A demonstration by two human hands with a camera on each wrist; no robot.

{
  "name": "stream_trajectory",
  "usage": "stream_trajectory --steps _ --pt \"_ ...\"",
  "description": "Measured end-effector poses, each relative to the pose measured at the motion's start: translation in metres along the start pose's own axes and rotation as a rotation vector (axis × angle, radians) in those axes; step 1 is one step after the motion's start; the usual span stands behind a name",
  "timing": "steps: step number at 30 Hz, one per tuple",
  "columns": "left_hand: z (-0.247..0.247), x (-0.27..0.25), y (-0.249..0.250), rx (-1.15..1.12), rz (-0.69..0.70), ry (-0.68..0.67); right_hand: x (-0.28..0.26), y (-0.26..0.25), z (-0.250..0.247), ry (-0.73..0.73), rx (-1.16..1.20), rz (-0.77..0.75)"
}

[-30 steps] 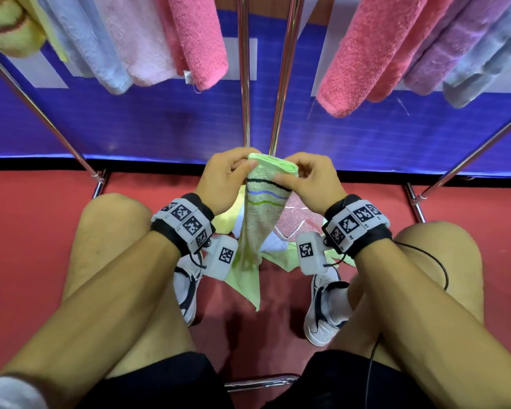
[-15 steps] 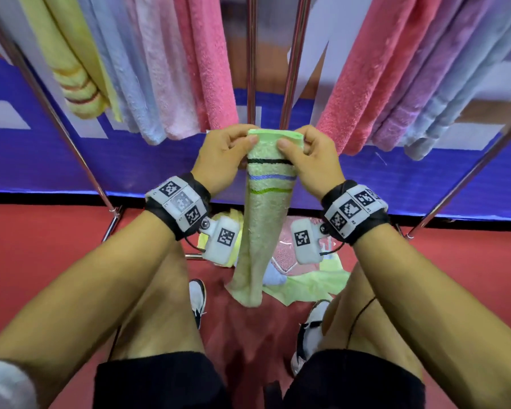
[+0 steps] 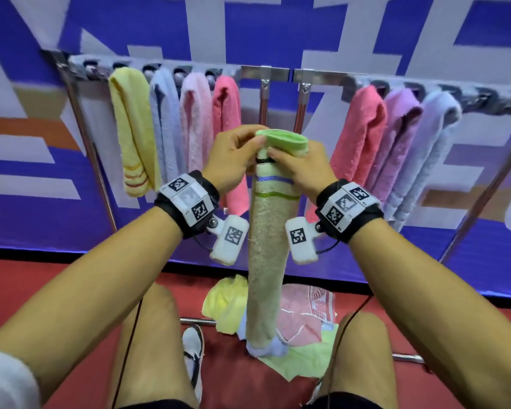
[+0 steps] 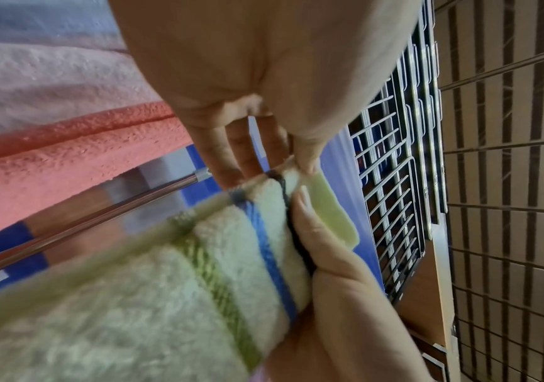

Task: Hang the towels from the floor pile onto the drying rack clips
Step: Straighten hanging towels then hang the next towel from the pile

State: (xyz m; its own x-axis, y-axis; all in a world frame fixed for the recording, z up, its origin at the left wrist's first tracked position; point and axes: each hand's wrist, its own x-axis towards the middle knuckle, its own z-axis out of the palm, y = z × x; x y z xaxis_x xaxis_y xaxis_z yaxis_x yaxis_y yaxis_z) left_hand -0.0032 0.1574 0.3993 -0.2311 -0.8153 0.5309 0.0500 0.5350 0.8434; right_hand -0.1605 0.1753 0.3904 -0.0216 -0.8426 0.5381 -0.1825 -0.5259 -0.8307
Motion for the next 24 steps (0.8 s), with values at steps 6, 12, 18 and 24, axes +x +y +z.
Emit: stream_trajectory --steps 6,12,18,24 --pt "-0.001 0.004 -0.006 -0.175 -0.187 -0.098 0.043 -0.034 0.010 0.127 -0.014 -0.017" --pt "-0.013 -0.002 -0.037 -0.026 -0.366 -0.305 0.088 -0.062 -0.009 0.292 -0.134 -0.045" --pt "-0.051 0.017 -0.025 -0.079 -0.376 -0.260 0.107 -0.064 -0.053 0.493 -0.392 -0.009" --pt "-0.065 0.058 0.011 0.009 -0.299 -0.368 0.090 -0.050 -0.032 0.312 -0.763 0.082"
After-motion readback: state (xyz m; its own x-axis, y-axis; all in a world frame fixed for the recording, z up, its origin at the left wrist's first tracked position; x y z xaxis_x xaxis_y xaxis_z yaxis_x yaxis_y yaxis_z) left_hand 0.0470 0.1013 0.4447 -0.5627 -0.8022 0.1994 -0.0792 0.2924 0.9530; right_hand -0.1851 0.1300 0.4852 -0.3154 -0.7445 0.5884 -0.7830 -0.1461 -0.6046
